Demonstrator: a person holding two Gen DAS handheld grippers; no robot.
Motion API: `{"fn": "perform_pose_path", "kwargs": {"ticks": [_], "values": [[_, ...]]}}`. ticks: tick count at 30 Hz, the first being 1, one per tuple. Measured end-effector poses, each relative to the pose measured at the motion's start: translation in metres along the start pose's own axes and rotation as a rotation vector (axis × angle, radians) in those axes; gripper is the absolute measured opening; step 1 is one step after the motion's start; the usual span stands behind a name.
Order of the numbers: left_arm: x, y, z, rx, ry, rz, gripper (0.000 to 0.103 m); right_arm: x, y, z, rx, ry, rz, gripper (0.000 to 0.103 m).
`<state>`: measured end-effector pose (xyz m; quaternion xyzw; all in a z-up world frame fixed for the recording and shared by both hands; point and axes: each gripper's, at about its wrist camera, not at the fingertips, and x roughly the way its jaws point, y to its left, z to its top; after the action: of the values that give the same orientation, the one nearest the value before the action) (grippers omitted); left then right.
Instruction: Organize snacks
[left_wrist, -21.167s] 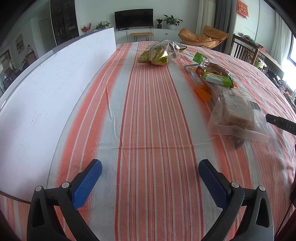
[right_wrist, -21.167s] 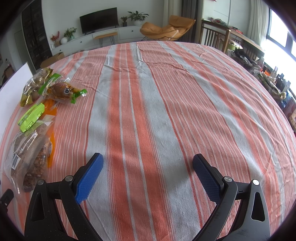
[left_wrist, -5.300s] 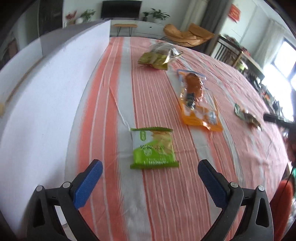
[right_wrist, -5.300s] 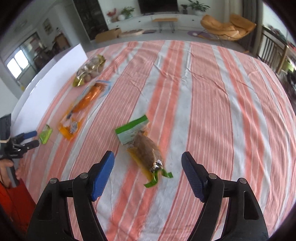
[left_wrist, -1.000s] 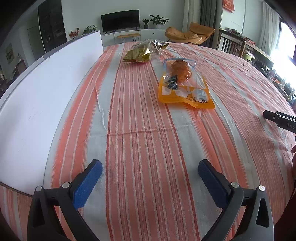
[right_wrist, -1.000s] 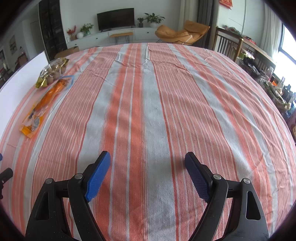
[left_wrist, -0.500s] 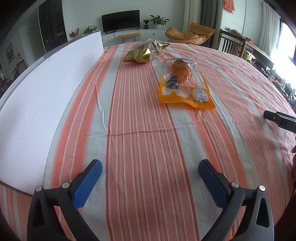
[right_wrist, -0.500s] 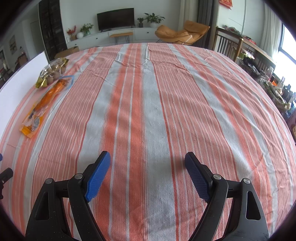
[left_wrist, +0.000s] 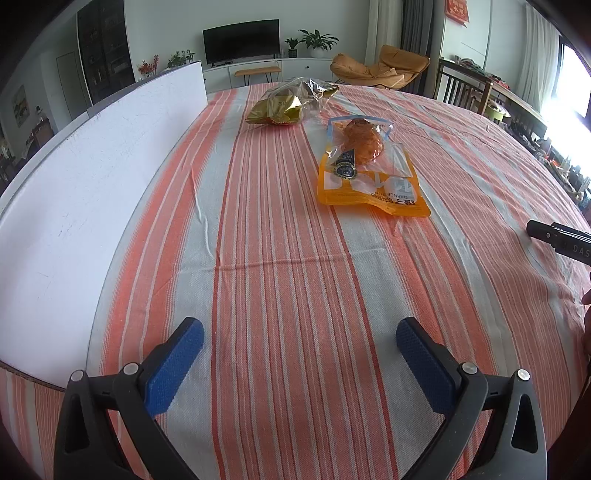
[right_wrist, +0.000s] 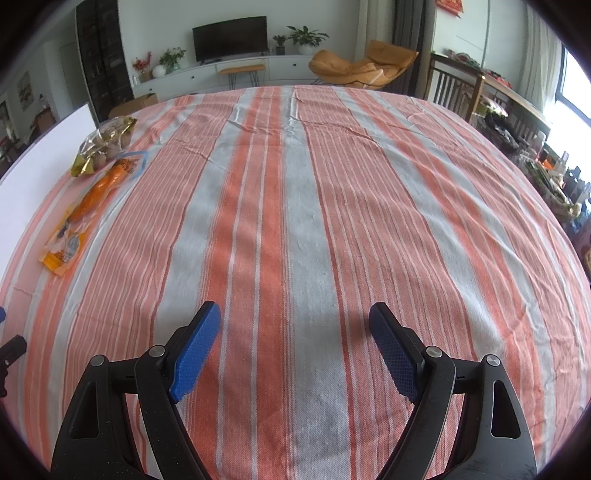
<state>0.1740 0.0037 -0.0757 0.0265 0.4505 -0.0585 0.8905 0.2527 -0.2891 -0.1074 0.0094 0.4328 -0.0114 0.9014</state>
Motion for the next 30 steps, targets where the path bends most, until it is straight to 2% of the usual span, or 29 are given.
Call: {"fn": "perform_pose_path", "kwargs": {"ticks": [6,10,15,17,19,21,22,25,27,30], "values": [[0.0,0.007,0.001,0.041,0.012,-0.028,0.103,0.0,-0.001,0.0,0.0,0.0,0.0,0.085],[-0.001,0.022,-0.001,0.001,0.004,-0.01,0.103,0.0,-0.002,0.0,0.004,0.002,0.001,0.087],[-0.001,0.021,-0.001,-0.002,0.0,-0.003,0.103,-0.001,-0.003,-0.002,0.003,0.009,0.002,0.089],[-0.001,0.021,-0.001,-0.002,0.0,-0.003,0.103,0.0,-0.001,0.002,0.001,0.036,0.006,0.089],[-0.001,0.021,-0.001,-0.003,0.0,-0.002,0.103,0.004,0.005,0.015,0.043,0.103,0.032,0.089],[-0.002,0.021,0.0,-0.004,0.0,-0.002,0.103,0.005,0.024,0.035,0.111,0.122,0.168,0.089],[-0.002,0.022,0.0,-0.004,0.0,-0.002,0.103,0.004,0.04,0.047,0.114,0.115,0.209,0.089],[-0.002,0.022,0.0,-0.004,0.0,-0.003,0.103,0.007,0.094,0.083,0.079,0.094,0.276,0.088],[-0.002,0.022,0.0,-0.004,-0.001,-0.003,0.103,0.023,0.13,0.105,0.056,0.131,0.283,0.088],[-0.002,0.022,-0.001,-0.004,-0.001,-0.003,0.103,0.067,0.178,0.128,0.046,0.234,0.206,0.088]]}}
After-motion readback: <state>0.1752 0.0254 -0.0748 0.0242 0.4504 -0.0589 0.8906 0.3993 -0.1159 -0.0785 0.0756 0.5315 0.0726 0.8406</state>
